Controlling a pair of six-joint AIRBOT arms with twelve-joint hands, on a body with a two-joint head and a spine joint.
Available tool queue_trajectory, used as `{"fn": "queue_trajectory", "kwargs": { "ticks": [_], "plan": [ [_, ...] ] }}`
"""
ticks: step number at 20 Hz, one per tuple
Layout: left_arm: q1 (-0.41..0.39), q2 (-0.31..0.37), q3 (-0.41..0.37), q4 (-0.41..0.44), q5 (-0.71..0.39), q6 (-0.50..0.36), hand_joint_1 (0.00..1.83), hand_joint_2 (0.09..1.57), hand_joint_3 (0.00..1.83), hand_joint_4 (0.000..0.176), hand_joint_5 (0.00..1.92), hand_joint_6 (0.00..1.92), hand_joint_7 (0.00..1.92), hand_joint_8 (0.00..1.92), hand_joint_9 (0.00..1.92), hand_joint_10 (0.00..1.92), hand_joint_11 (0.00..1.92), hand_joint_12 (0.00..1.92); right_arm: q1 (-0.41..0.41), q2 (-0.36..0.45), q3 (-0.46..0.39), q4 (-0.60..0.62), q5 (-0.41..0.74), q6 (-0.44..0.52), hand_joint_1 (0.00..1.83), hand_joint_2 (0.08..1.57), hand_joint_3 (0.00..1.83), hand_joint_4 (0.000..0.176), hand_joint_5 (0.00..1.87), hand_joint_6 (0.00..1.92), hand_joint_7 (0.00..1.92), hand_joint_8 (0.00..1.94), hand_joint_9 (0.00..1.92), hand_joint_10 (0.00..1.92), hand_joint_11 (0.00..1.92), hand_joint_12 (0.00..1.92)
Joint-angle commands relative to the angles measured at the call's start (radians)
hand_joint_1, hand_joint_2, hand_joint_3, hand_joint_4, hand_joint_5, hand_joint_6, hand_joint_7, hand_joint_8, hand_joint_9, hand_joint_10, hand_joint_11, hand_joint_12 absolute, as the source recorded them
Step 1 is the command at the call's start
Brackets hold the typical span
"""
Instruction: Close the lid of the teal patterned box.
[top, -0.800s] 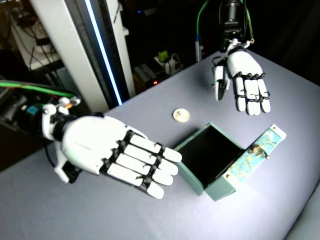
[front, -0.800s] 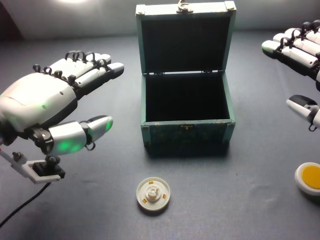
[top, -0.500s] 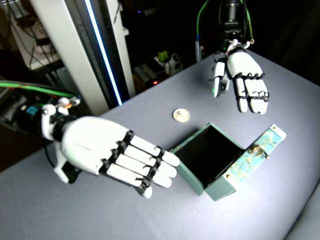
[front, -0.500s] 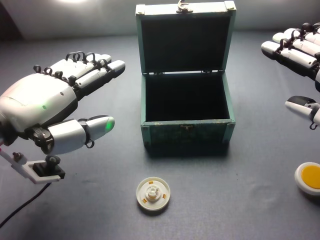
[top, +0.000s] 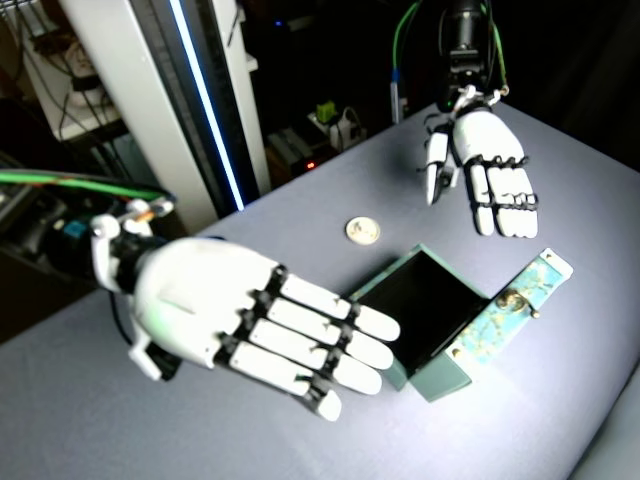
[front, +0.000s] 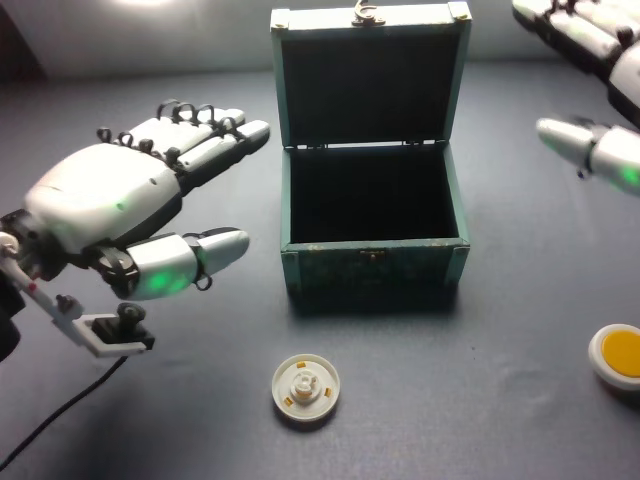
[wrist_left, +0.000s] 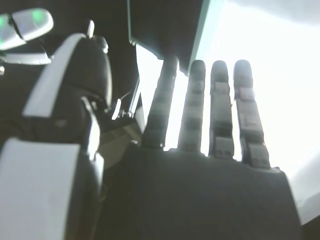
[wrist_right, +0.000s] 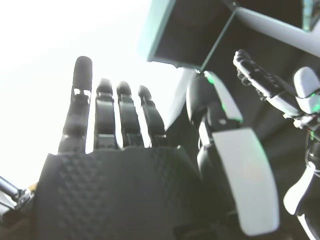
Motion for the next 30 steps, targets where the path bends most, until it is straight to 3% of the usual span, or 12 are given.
{"fn": "queue_trajectory", "kwargs": {
  "ticks": [1, 5, 8, 11, 13, 18, 19, 20, 23, 25, 28, 30],
  "plan": [
    [-0.015, -0.005, 0.008, 0.009, -0.110, -0.008, 0.18, 1.37, 0.00, 0.075, 0.02, 0.00, 0.00, 0.00, 0.00, 0.00, 0.00, 0.27, 0.026, -0.009, 0.015, -0.009, 0.093, 0.003, 0.32, 1.46, 0.00, 0.000, 0.01, 0.00, 0.04, 0.01, 0.06, 0.05, 0.00, 1.11],
    [-0.043, -0.036, 0.036, 0.031, -0.068, -0.020, 0.14, 1.37, 0.00, 0.032, 0.04, 0.01, 0.00, 0.00, 0.00, 0.00, 0.00, 0.06, 0.147, -0.091, 0.114, 0.008, -0.015, 0.003, 0.21, 1.44, 0.00, 0.000, 0.00, 0.00, 0.00, 0.00, 0.02, 0.07, 0.00, 1.35],
    [-0.063, -0.060, 0.053, 0.056, -0.044, -0.028, 0.08, 1.39, 0.01, 0.046, 0.05, 0.01, 0.00, 0.00, 0.00, 0.00, 0.00, 0.00, 0.204, -0.144, 0.184, 0.012, -0.106, 0.003, 0.18, 1.42, 0.00, 0.000, 0.00, 0.00, 0.00, 0.00, 0.00, 0.02, 0.00, 1.47],
    [-0.075, -0.080, 0.071, 0.065, -0.040, -0.037, 0.08, 1.37, 0.00, 0.049, 0.07, 0.01, 0.00, 0.00, 0.00, 0.00, 0.00, 0.00, 0.241, -0.208, 0.261, 0.038, -0.185, 0.002, 0.12, 1.41, 0.00, 0.000, 0.00, 0.00, 0.00, 0.00, 0.00, 0.00, 0.00, 0.81],
    [-0.080, -0.086, 0.077, 0.070, -0.036, -0.039, 0.11, 1.38, 0.00, 0.041, 0.08, 0.02, 0.00, 0.00, 0.00, 0.00, 0.00, 0.00, 0.257, -0.240, 0.299, 0.050, -0.225, 0.002, 0.10, 1.38, 0.00, 0.000, 0.00, 0.00, 0.00, 0.00, 0.01, 0.00, 0.00, 0.63],
    [-0.086, -0.094, 0.083, 0.071, -0.034, -0.040, 0.17, 1.40, 0.01, 0.065, 0.10, 0.02, 0.00, 0.00, 0.00, 0.00, 0.00, 0.00, 0.271, -0.273, 0.337, 0.061, -0.268, 0.002, 0.06, 1.28, 0.00, 0.000, 0.06, 0.02, 0.18, 0.03, 0.26, 0.13, 0.00, 1.59],
    [-0.086, -0.094, 0.083, 0.071, -0.034, -0.040, 0.17, 1.40, 0.01, 0.063, 0.10, 0.02, 0.01, 0.00, 0.00, 0.00, 0.00, 0.00, 0.271, -0.273, 0.336, 0.061, -0.269, 0.002, 0.10, 1.28, 0.00, 0.000, 0.15, 0.02, 0.34, 0.05, 0.30, 0.39, 0.02, 1.71],
    [-0.087, -0.094, 0.083, 0.071, -0.034, -0.041, 0.18, 1.41, 0.01, 0.046, 0.10, 0.02, 0.02, 0.01, 0.00, 0.00, 0.01, 0.00, 0.271, -0.273, 0.334, 0.061, -0.269, 0.003, 0.12, 1.30, 0.01, 0.000, 0.28, 0.36, 0.42, 0.51, 0.27, 1.08, 0.13, 1.88],
    [-0.089, -0.094, 0.084, 0.071, -0.034, -0.042, 0.16, 1.41, 0.01, 0.051, 0.09, 0.01, 0.03, 0.01, 0.00, 0.00, 0.01, 0.00, 0.271, -0.273, 0.320, 0.059, -0.268, 0.003, 0.08, 1.32, 0.00, 0.000, 0.51, 0.63, 0.73, 0.76, 0.64, 1.16, 0.38, 1.69],
    [-0.087, -0.094, 0.084, 0.067, -0.034, -0.044, 0.14, 1.42, 0.01, 0.052, 0.08, 0.01, 0.03, 0.00, 0.00, 0.00, 0.00, 0.00, 0.271, -0.273, 0.305, 0.053, -0.267, 0.003, 0.10, 1.33, 0.00, 0.000, 0.53, 0.66, 0.68, 1.08, 0.62, 1.37, 0.50, 1.71],
    [-0.079, -0.093, 0.084, 0.053, -0.039, -0.044, 0.10, 1.41, 0.00, 0.039, 0.09, 0.01, 0.03, 0.00, 0.00, 0.00, 0.00, 0.00, 0.271, -0.248, 0.263, 0.031, -0.239, 0.003, 0.11, 1.36, 0.00, 0.000, 0.55, 0.56, 0.61, 1.14, 0.60, 1.43, 0.47, 1.81],
    [-0.072, -0.089, 0.083, 0.044, -0.044, -0.045, 0.12, 1.39, 0.00, 0.042, 0.09, 0.00, 0.02, 0.00, 0.00, 0.00, 0.00, 0.00, 0.271, -0.231, 0.234, 0.008, -0.221, 0.003, 0.10, 1.35, 0.00, 0.000, 0.46, 0.91, 0.65, 1.32, 0.63, 1.48, 0.46, 1.82]
  ]
}}
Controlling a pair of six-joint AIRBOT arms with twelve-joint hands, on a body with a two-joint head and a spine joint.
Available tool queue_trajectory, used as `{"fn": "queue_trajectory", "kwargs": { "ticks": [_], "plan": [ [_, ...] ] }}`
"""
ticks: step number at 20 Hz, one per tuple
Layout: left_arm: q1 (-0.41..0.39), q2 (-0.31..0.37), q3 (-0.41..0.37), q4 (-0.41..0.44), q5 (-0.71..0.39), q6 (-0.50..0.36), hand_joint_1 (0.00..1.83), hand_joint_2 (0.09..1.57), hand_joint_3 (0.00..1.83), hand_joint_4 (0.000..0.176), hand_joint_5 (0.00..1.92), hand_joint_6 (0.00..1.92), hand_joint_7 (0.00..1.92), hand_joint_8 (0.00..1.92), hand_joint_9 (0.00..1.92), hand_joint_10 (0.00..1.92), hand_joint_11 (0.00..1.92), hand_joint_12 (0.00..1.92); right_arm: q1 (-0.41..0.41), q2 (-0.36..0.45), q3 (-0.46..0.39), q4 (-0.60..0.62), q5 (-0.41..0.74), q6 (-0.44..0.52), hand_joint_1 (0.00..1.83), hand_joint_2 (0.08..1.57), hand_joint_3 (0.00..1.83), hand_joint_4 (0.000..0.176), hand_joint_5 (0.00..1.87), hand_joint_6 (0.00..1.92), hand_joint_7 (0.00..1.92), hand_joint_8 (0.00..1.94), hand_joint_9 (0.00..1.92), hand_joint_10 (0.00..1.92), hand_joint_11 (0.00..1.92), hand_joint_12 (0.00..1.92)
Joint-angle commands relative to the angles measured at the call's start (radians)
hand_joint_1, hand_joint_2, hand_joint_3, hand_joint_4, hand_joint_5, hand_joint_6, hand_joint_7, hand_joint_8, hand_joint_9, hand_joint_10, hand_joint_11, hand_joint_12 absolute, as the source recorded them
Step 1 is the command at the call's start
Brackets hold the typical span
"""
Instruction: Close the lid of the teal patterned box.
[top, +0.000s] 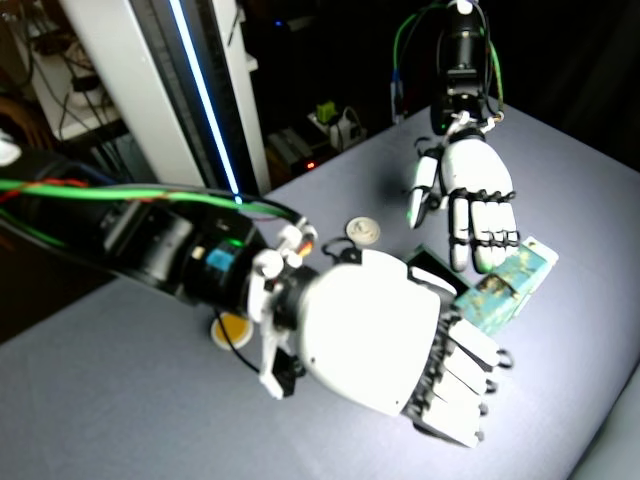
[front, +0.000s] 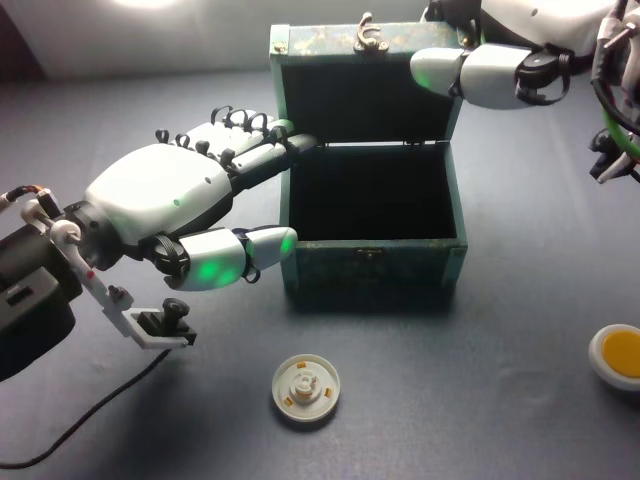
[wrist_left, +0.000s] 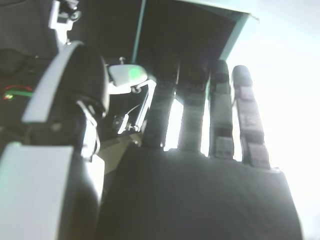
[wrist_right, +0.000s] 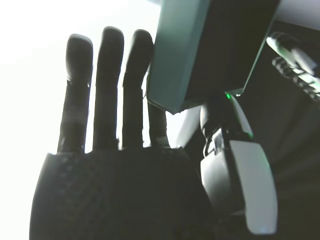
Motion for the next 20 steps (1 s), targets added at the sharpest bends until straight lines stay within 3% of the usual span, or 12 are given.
{"fn": "queue_trajectory", "kwargs": {
  "ticks": [1, 5, 6, 8, 11, 12, 13, 14, 15, 16, 18, 20],
  "plan": [
    [-0.001, 0.007, 0.000, -0.013, -0.132, -0.007, 0.13, 1.38, 0.00, 0.059, 0.09, 0.01, 0.01, 0.00, 0.00, 0.00, 0.00, 0.00, 0.009, 0.011, -0.014, -0.028, 0.131, 0.007, 0.06, 1.35, 0.00, 0.000, 0.41, 0.85, 0.63, 1.25, 0.62, 1.51, 0.46, 1.89],
    [0.016, 0.012, -0.004, -0.035, -0.144, -0.007, 0.13, 1.37, 0.00, 0.070, 0.10, 0.01, 0.01, 0.00, 0.00, 0.00, 0.00, 0.00, 0.008, 0.048, -0.075, -0.084, 0.174, 0.026, 0.04, 1.35, 0.00, 0.000, 0.55, 0.60, 0.67, 1.02, 0.61, 1.39, 0.34, 1.87],
    [0.019, 0.012, -0.005, -0.041, -0.146, -0.007, 0.13, 1.37, 0.00, 0.064, 0.10, 0.01, 0.01, 0.00, 0.00, 0.00, 0.00, 0.00, 0.006, 0.052, -0.084, -0.093, 0.179, 0.027, 0.06, 1.34, 0.00, 0.000, 0.55, 0.57, 0.67, 1.02, 0.62, 1.38, 0.31, 1.88],
    [0.035, 0.014, -0.009, -0.055, -0.156, -0.007, 0.16, 1.37, 0.00, 0.025, 0.10, 0.01, 0.00, 0.00, 0.00, 0.00, 0.00, 0.00, -0.005, 0.059, -0.099, -0.106, 0.189, 0.027, 0.04, 1.35, 0.00, 0.000, 0.47, 0.59, 0.62, 1.09, 0.61, 1.47, 0.37, 1.89],
    [0.060, 0.026, -0.027, -0.065, -0.180, -0.008, 0.15, 1.34, 0.00, 0.037, 0.12, 0.01, 0.01, 0.00, 0.00, 0.00, 0.02, 0.01, -0.027, 0.081, -0.127, -0.120, 0.211, 0.032, 0.03, 1.37, 0.00, 0.000, 0.47, 0.50, 0.63, 0.92, 0.60, 1.39, 0.44, 1.87],
    [0.068, 0.031, -0.034, -0.068, -0.190, -0.008, 0.15, 1.35, 0.00, 0.035, 0.12, 0.01, 0.02, 0.01, 0.00, 0.00, 0.02, 0.01, -0.034, 0.088, -0.135, -0.123, 0.220, 0.035, 0.03, 1.37, 0.00, 0.000, 0.46, 0.51, 0.62, 0.94, 0.60, 1.40, 0.46, 1.87],
    [0.081, 0.038, -0.042, -0.072, -0.201, -0.008, 0.20, 1.38, 0.00, 0.022, 0.13, 0.00, 0.04, 0.01, 0.00, 0.00, 0.01, 0.23, -0.046, 0.097, -0.145, -0.127, 0.232, 0.043, 0.03, 1.39, 0.00, 0.000, 0.35, 0.82, 0.56, 0.98, 0.56, 1.37, 0.41, 1.88],
    [0.091, 0.041, -0.049, -0.076, -0.209, -0.008, 0.20, 1.38, 0.00, 0.022, 0.13, 0.00, 0.04, 0.01, 0.00, 0.00, 0.01, 0.23, -0.057, 0.105, -0.152, -0.132, 0.241, 0.053, 0.03, 1.39, 0.00, 0.000, 0.35, 0.82, 0.56, 0.98, 0.56, 1.37, 0.41, 1.88],
    [0.102, 0.044, -0.054, -0.081, -0.216, -0.008, 0.18, 1.39, 0.00, 0.031, 0.11, 0.01, 0.04, 0.01, 0.00, 0.00, 0.00, 0.44, -0.068, 0.111, -0.157, -0.138, 0.252, 0.068, 0.05, 1.39, 0.00, 0.000, 0.33, 0.91, 0.52, 0.92, 0.52, 1.27, 0.39, 1.78],
    [0.113, 0.045, -0.060, -0.086, -0.227, -0.008, 0.15, 1.39, 0.00, 0.057, 0.09, 0.00, 0.03, 0.00, 0.00, 0.00, 0.00, 0.54, -0.081, 0.117, -0.162, -0.143, 0.263, 0.085, 0.05, 1.39, 0.00, 0.000, 0.34, 0.93, 0.53, 0.93, 0.53, 1.26, 0.43, 1.75],
    [0.129, 0.048, -0.070, -0.093, -0.242, -0.009, 0.14, 1.40, 0.00, 0.044, 0.08, 0.00, 0.01, 0.00, 0.00, 0.00, 0.00, 0.38, -0.102, 0.125, -0.170, -0.149, 0.283, 0.109, 0.05, 1.36, 0.00, 0.000, 0.31, 0.96, 0.50, 1.13, 0.54, 1.44, 0.47, 1.81],
    [0.149, 0.051, -0.081, -0.098, -0.257, -0.013, 0.15, 1.40, 0.00, 0.040, 0.07, 0.00, 0.00, 0.00, 0.00, 0.00, 0.00, 0.27, -0.133, 0.139, -0.184, -0.159, 0.318, 0.146, 0.04, 1.36, 0.00, 0.000, 0.26, 0.79, 0.46, 1.06, 0.50, 1.42, 0.44, 1.83]
  ]
}}
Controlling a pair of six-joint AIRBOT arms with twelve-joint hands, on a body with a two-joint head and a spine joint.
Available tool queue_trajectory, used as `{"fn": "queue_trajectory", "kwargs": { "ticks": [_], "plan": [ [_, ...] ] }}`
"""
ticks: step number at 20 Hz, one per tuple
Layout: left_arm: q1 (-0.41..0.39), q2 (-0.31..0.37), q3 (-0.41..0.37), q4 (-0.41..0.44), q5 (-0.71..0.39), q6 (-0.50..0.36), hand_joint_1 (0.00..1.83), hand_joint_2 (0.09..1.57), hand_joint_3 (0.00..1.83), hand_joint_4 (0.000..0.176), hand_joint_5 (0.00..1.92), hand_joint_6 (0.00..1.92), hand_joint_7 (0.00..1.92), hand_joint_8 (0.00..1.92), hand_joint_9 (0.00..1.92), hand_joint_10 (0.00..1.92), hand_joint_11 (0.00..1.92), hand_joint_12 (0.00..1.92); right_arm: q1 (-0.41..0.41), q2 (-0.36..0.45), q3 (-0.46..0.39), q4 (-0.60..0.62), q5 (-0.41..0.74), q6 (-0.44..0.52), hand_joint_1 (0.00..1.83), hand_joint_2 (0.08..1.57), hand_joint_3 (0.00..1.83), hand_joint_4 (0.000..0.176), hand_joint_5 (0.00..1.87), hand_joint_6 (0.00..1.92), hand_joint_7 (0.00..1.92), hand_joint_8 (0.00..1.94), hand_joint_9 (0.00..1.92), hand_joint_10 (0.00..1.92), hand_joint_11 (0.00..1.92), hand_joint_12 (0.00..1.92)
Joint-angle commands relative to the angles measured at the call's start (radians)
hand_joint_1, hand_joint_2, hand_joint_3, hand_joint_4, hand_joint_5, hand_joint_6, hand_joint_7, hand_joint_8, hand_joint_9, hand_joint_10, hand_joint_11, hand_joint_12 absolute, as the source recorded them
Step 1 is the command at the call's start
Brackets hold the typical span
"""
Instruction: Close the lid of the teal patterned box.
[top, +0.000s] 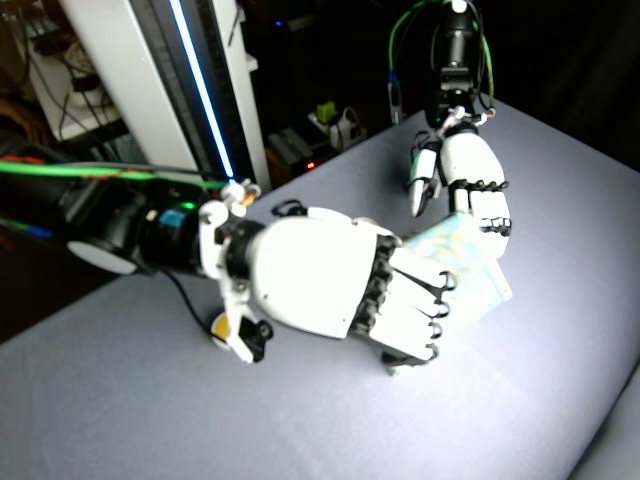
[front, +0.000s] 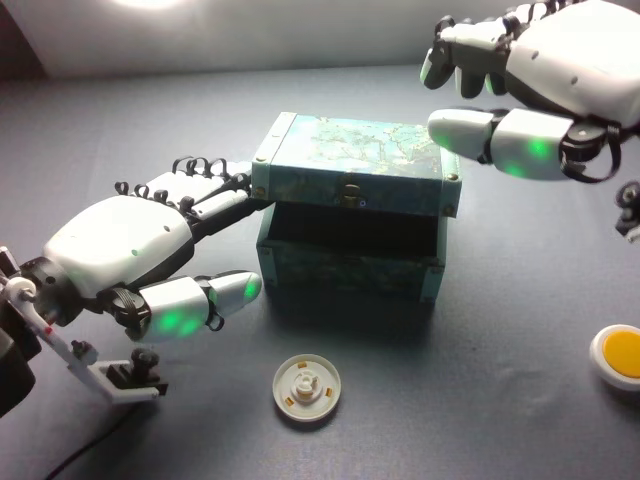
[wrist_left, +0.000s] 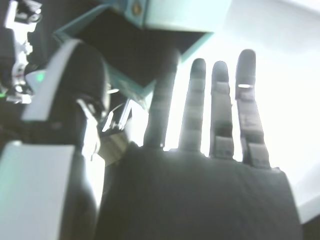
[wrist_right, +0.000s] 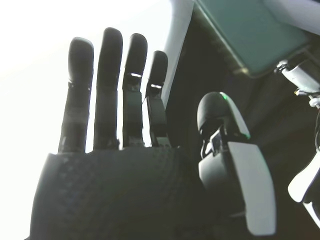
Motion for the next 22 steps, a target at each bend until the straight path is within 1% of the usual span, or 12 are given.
{"fn": "queue_trajectory", "kwargs": {
  "ticks": [1, 3, 6, 7, 11, 13, 14, 15, 16, 17, 18, 22],
  "plan": [
    [0.004, 0.007, -0.004, -0.003, -0.143, -0.014, 0.07, 1.34, 0.00, 0.040, 0.06, 0.00, 0.00, 0.00, 0.00, 0.00, 0.00, 0.15, -0.003, 0.014, -0.007, -0.013, 0.161, 0.020, 0.02, 1.36, 0.00, 0.000, 0.28, 0.76, 0.47, 0.98, 0.48, 1.33, 0.43, 1.78],
    [0.018, 0.010, -0.013, -0.006, -0.154, -0.018, 0.11, 1.41, 0.01, 0.071, 0.04, 0.00, 0.00, 0.00, 0.00, 0.00, 0.00, 0.07, -0.028, 0.029, -0.022, -0.013, 0.197, 0.038, 0.03, 1.33, 0.00, 0.000, 0.26, 0.74, 0.42, 0.80, 0.39, 1.20, 0.30, 1.74],
    [0.042, 0.017, -0.028, -0.012, -0.174, -0.020, 0.13, 1.43, 0.00, 0.077, 0.07, 0.01, 0.00, 0.00, 0.00, 0.00, 0.00, 0.18, -0.063, 0.054, -0.045, -0.013, 0.249, 0.063, 0.02, 1.35, 0.00, 0.000, 0.25, 0.60, 0.41, 0.88, 0.37, 1.33, 0.27, 1.83],
    [0.064, 0.024, -0.040, -0.019, -0.190, -0.021, 0.16, 1.44, 0.00, 0.044, 0.07, 0.00, 0.00, 0.00, 0.00, 0.00, 0.00, 0.01, -0.085, 0.073, -0.063, -0.013, 0.279, 0.066, 0.00, 1.35, 0.00, 0.000, 0.20, 0.75, 0.34, 1.04, 0.35, 1.46, 0.26, 1.91],
    [0.088, 0.044, -0.055, -0.017, -0.189, -0.021, 0.14, 1.43, 0.00, 0.051, 0.07, 0.01, 0.00, 0.00, 0.00, 0.00, 0.00, 0.00, -0.128, 0.105, -0.091, -0.013, 0.343, 0.083, 0.00, 1.39, 0.01, 0.000, 0.16, 0.80, 0.34, 0.94, 0.36, 1.43, 0.26, 1.92],
    [0.096, 0.058, -0.066, -0.009, -0.198, -0.021, 0.18, 1.44, 0.00, 0.042, 0.12, 0.01, 0.03, 0.01, 0.01, 0.00, 0.00, 0.48, -0.146, 0.115, -0.097, -0.013, 0.370, 0.101, 0.00, 1.40, 0.00, 0.000, 0.21, 0.90, 0.39, 0.92, 0.38, 1.43, 0.27, 1.92],
    [0.100, 0.069, -0.074, -0.004, -0.209, -0.021, 0.24, 1.43, 0.00, 0.001, 0.18, 0.02, 0.10, 0.02, 0.09, 0.04, 0.00, 0.85, -0.157, 0.120, -0.099, -0.013, 0.388, 0.111, 0.00, 1.40, 0.00, 0.000, 0.23, 0.84, 0.42, 0.88, 0.42, 1.41, 0.28, 1.92],
    [0.102, 0.077, -0.079, -0.003, -0.219, -0.020, 0.29, 1.41, 0.00, 0.000, 0.27, 0.05, 0.34, 0.11, 0.33, 0.19, 0.00, 1.50, -0.164, 0.124, -0.101, -0.013, 0.400, 0.117, 0.00, 1.42, 0.01, 0.000, 0.25, 0.82, 0.41, 0.92, 0.42, 1.44, 0.30, 1.92],
    [0.104, 0.087, -0.085, -0.002, -0.234, -0.018, 0.35, 1.44, 0.00, 0.000, 0.41, 0.09, 0.41, 0.87, 0.42, 1.21, 0.27, 1.84, -0.172, 0.128, -0.103, -0.013, 0.413, 0.123, 0.00, 1.44, 0.01, 0.000, 0.26, 0.91, 0.42, 0.99, 0.44, 1.47, 0.33, 1.92],
    [0.106, 0.100, -0.094, 0.000, -0.253, -0.011, 0.38, 1.45, 0.00, 0.000, 0.47, 0.10, 0.43, 1.15, 0.48, 1.52, 0.41, 1.90, -0.179, 0.133, -0.106, -0.013, 0.425, 0.128, 0.00, 1.45, 0.00, 0.000, 0.24, 0.98, 0.42, 1.03, 0.45, 1.49, 0.34, 1.92],
    [0.106, 0.116, -0.105, 0.003, -0.279, -0.002, 0.28, 1.44, 0.00, 0.000, 0.48, 0.10, 0.29, 0.80, 0.21, 1.17, 0.08, 1.82, -0.184, 0.140, -0.112, -0.013, 0.437, 0.130, 0.02, 1.46, 0.01, 0.000, 0.24, 1.04, 0.41, 1.11, 0.47, 1.53, 0.37, 1.92],
    [0.095, 0.177, -0.149, 0.022, -0.384, 0.049, 0.01, 1.44, 0.00, 0.020, 0.32, 0.00, 0.30, 0.03, 0.18, 0.25, 0.00, 1.17, -0.205, 0.186, -0.147, -0.017, 0.500, 0.130, 0.01, 1.44, 0.00, 0.000, 0.28, 1.24, 0.44, 1.24, 0.49, 1.58, 0.35, 1.92]
  ]
}}
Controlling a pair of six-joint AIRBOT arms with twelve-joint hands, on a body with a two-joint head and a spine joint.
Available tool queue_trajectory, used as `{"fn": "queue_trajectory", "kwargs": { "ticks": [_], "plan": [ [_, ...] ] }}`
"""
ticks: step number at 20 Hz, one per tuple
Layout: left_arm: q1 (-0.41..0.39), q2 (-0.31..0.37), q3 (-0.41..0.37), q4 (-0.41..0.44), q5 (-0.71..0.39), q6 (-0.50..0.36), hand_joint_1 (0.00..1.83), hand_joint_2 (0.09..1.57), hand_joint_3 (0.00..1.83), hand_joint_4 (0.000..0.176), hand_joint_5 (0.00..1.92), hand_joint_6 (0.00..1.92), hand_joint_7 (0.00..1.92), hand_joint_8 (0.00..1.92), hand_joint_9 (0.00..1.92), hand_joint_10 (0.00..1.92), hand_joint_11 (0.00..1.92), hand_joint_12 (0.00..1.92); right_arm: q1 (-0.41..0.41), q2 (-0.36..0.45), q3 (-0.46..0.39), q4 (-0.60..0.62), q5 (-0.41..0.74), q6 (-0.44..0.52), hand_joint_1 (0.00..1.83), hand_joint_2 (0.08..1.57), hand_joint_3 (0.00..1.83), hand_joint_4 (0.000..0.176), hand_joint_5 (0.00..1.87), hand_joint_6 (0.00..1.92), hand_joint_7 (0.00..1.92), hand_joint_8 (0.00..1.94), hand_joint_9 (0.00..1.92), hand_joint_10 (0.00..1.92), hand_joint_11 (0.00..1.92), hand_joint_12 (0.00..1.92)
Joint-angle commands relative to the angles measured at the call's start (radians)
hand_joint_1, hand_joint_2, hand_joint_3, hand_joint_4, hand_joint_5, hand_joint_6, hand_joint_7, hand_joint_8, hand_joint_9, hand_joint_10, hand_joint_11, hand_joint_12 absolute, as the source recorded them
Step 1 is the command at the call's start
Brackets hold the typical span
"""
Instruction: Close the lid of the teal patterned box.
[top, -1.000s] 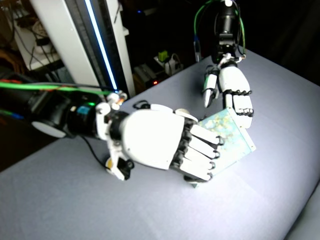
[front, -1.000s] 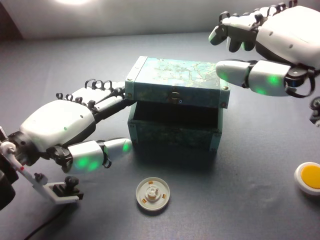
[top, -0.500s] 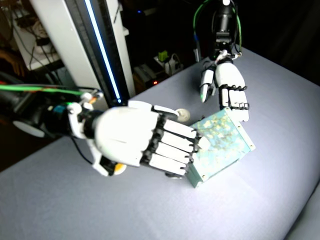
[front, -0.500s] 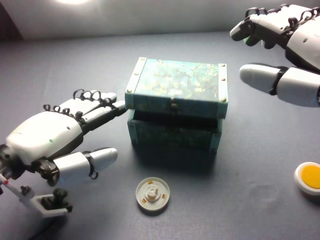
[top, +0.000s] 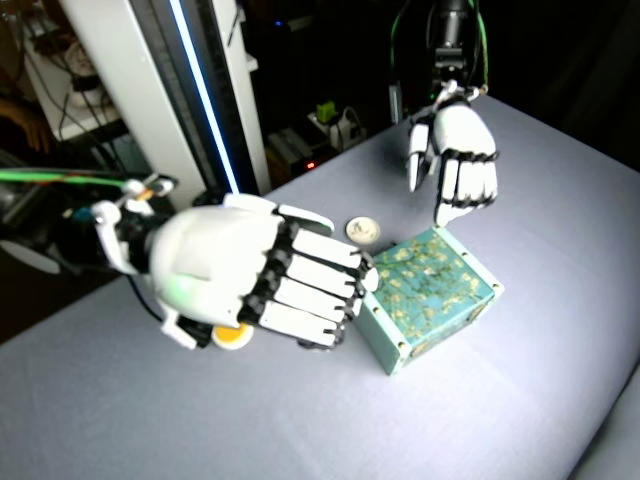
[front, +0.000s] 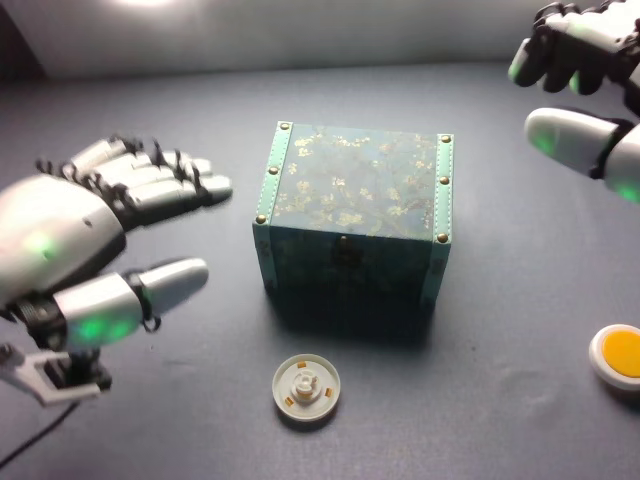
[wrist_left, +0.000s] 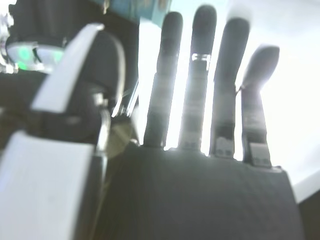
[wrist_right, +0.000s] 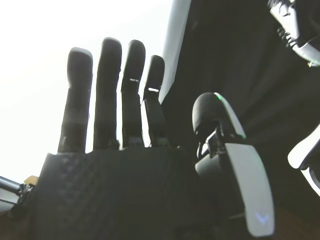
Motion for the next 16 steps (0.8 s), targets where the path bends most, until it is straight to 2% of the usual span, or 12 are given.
{"fn": "queue_trajectory", "kwargs": {
  "ticks": [1, 2, 3, 4, 5, 6, 9, 11, 12, 13, 15, 16],
  "plan": [
    [-0.010, 0.013, -0.007, 0.002, -0.162, 0.005, 0.00, 1.45, 0.00, 0.042, 0.25, 0.01, 0.24, 0.02, 0.14, 0.16, 0.00, 0.85, 0.000, 0.018, -0.009, -0.003, 0.163, 0.005, 0.00, 1.43, 0.00, 0.000, 0.21, 1.11, 0.41, 1.13, 0.44, 1.51, 0.33, 1.92],
    [-0.010, 0.021, -0.012, 0.001, -0.185, 0.014, 0.07, 1.44, 0.00, 0.034, 0.22, 0.00, 0.22, 0.00, 0.17, 0.07, 0.00, 0.77, -0.008, 0.031, -0.020, -0.005, 0.180, 0.005, 0.00, 1.41, 0.00, 0.000, 0.15, 1.02, 0.29, 1.07, 0.17, 1.53, 0.16, 1.92],
    [-0.010, 0.028, -0.017, -0.002, -0.205, 0.023, 0.07, 1.44, 0.00, 0.034, 0.22, 0.00, 0.22, 0.00, 0.17, 0.07, 0.00, 0.77, -0.018, 0.041, -0.028, -0.005, 0.199, 0.005, 0.00, 1.41, 0.00, 0.000, 0.15, 1.02, 0.29, 1.07, 0.17, 1.53, 0.16, 1.92],
    [-0.010, 0.037, -0.023, -0.007, -0.228, 0.037, 0.24, 1.46, 0.00, 0.004, 0.03, 0.00, 0.04, 0.00, 0.02, 0.01, 0.00, 0.17, -0.032, 0.056, -0.040, -0.005, 0.231, 0.005, 0.04, 1.37, 0.00, 0.000, 0.09, 0.86, 0.17, 0.57, 0.01, 0.96, 0.01, 1.69],
    [-0.010, 0.045, -0.027, -0.012, -0.250, 0.047, 0.24, 1.46, 0.00, 0.004, 0.03, 0.00, 0.04, 0.00, 0.02, 0.01, 0.00, 0.17, -0.047, 0.070, -0.052, -0.006, 0.257, 0.004, 0.04, 1.37, 0.00, 0.000, 0.09, 0.86, 0.17, 0.57, 0.01, 0.96, 0.01, 1.69],
    [-0.009, 0.051, -0.031, -0.017, -0.271, 0.056, 0.27, 1.45, 0.00, 0.031, 0.01, 0.00, 0.01, 0.00, 0.00, 0.00, 0.00, 0.10, -0.061, 0.082, -0.062, -0.006, 0.286, 0.004, 0.06, 1.36, 0.00, 0.000, 0.05, 0.69, 0.12, 0.28, 0.00, 0.61, 0.00, 1.44],
    [0.010, 0.073, -0.050, -0.044, -0.339, 0.088, 0.36, 1.44, 0.00, 0.074, 0.00, 0.00, 0.00, 0.00, 0.00, 0.00, 0.00, 0.00, -0.109, 0.119, -0.095, -0.006, 0.374, -0.001, 0.08, 1.40, 0.01, 0.000, 0.00, 0.04, 0.08, 0.07, 0.00, 0.47, 0.00, 1.24],
    [0.032, 0.090, -0.065, -0.064, -0.393, 0.110, 0.19, 1.38, 0.00, 0.140, 0.00, 0.00, 0.00, 0.00, 0.00, 0.00, 0.00, 0.00, -0.146, 0.148, -0.126, -0.006, 0.437, -0.020, 0.06, 1.43, 0.00, 0.000, 0.00, 0.00, 0.00, 0.00, 0.00, 0.01, 0.00, 0.57],
    [0.039, 0.094, -0.070, -0.070, -0.414, 0.116, 0.19, 1.38, 0.00, 0.140, 0.00, 0.00, 0.00, 0.00, 0.00, 0.00, 0.00, 0.00, -0.160, 0.157, -0.137, -0.005, 0.465, -0.029, 0.06, 1.43, 0.00, 0.000, 0.00, 0.00, 0.00, 0.00, 0.00, 0.01, 0.00, 0.57],
    [0.047, 0.098, -0.074, -0.075, -0.432, 0.120, 0.11, 1.36, 0.00, 0.121, 0.00, 0.00, 0.00, 0.00, 0.00, 0.00, 0.00, 0.00, -0.177, 0.166, -0.148, -0.002, 0.492, -0.038, 0.04, 1.42, 0.00, 0.000, 0.00, 0.00, 0.00, 0.00, 0.00, 0.00, 0.00, 0.50],
    [0.061, 0.102, -0.080, -0.080, -0.462, 0.121, 0.01, 1.41, 0.01, 0.083, 0.00, 0.00, 0.00, 0.00, 0.00, 0.00, 0.00, 0.00, -0.209, 0.178, -0.162, 0.005, 0.549, -0.040, 0.27, 1.34, 0.00, 0.014, 0.00, 0.00, 0.00, 0.00, 0.00, 0.00, 0.00, 0.01],
    [0.068, 0.105, -0.083, -0.084, -0.478, 0.123, 0.01, 1.41, 0.01, 0.083, 0.00, 0.00, 0.00, 0.00, 0.00, 0.00, 0.00, 0.00, -0.218, 0.181, -0.166, 0.007, 0.566, -0.040, 0.27, 1.34, 0.00, 0.014, 0.00, 0.00, 0.00, 0.00, 0.00, 0.00, 0.00, 0.01]
  ]
}}
